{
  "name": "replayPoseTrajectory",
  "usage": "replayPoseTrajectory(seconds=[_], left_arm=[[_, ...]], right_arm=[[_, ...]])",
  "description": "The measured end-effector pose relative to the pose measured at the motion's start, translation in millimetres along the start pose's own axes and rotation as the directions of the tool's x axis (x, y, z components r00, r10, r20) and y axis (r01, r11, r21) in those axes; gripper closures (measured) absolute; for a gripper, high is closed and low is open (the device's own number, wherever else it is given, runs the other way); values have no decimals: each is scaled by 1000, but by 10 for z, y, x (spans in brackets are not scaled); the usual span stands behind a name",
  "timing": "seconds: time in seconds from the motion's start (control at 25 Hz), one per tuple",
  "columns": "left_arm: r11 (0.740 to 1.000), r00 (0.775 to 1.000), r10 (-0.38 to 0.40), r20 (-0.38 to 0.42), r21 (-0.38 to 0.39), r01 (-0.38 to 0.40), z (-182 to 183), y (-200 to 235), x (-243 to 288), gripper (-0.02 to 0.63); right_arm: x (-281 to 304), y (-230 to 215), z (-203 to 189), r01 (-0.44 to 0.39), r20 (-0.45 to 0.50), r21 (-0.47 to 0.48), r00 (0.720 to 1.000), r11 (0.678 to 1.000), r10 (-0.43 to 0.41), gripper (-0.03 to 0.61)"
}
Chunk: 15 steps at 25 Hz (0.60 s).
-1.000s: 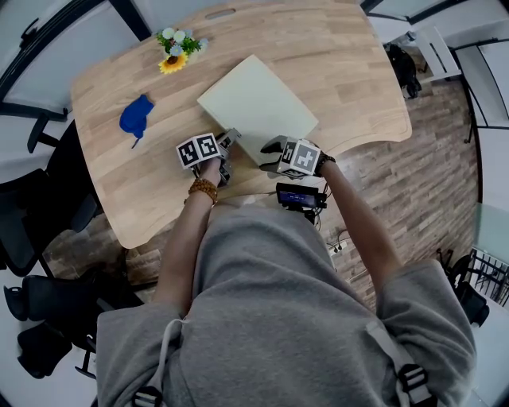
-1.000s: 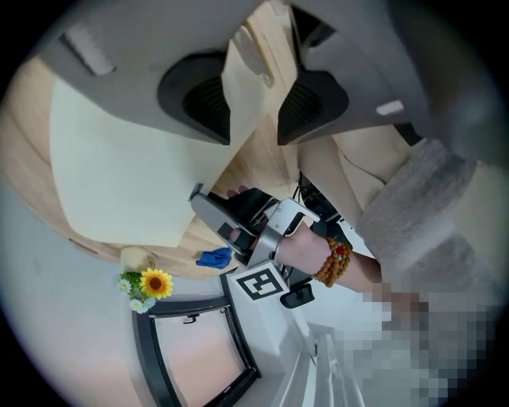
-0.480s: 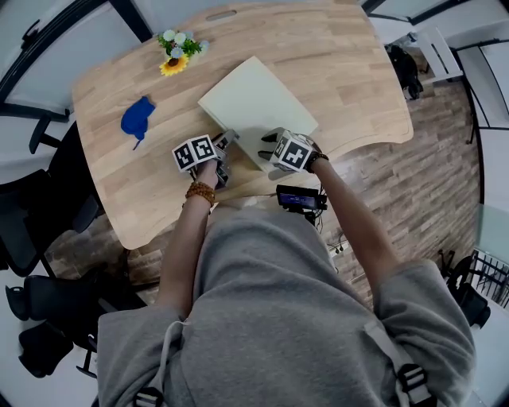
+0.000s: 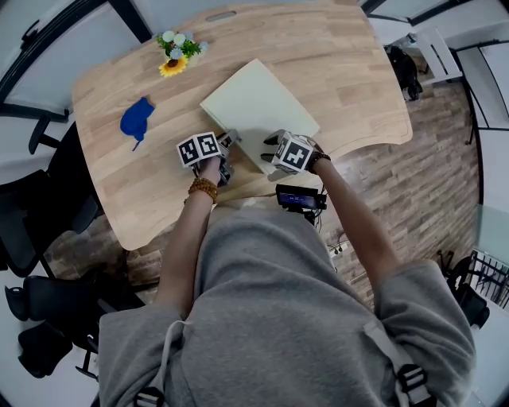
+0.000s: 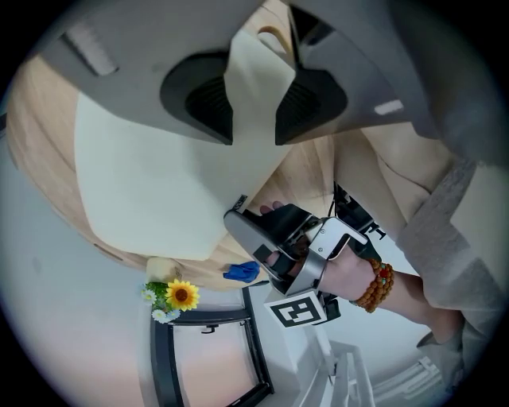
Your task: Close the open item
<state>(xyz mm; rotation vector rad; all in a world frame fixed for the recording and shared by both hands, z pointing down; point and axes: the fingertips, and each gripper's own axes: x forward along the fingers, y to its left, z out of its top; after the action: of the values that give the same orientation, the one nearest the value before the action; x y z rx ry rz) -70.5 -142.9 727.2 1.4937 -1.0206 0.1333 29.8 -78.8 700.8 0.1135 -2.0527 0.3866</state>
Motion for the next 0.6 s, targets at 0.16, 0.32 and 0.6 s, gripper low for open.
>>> replayPoseTrajectory(seconds=[0.16,0.32,0.6], left_arm=[[1000,1000,14,-22,7,-13,-26,23,35,416],[1000,999,15,-43,-7,-15,-37,48,51,405],[1000,999,14,-44,-18,-14,-41,66,58,397]], right_arm=[[1,-1,-24,5,-2,12,1000,1000,-5,400],[13,-7,-36,10,-8,14,1000,1000,-10,402],[-44,-23,29,19,33,-10,999,1000,-19,402]])
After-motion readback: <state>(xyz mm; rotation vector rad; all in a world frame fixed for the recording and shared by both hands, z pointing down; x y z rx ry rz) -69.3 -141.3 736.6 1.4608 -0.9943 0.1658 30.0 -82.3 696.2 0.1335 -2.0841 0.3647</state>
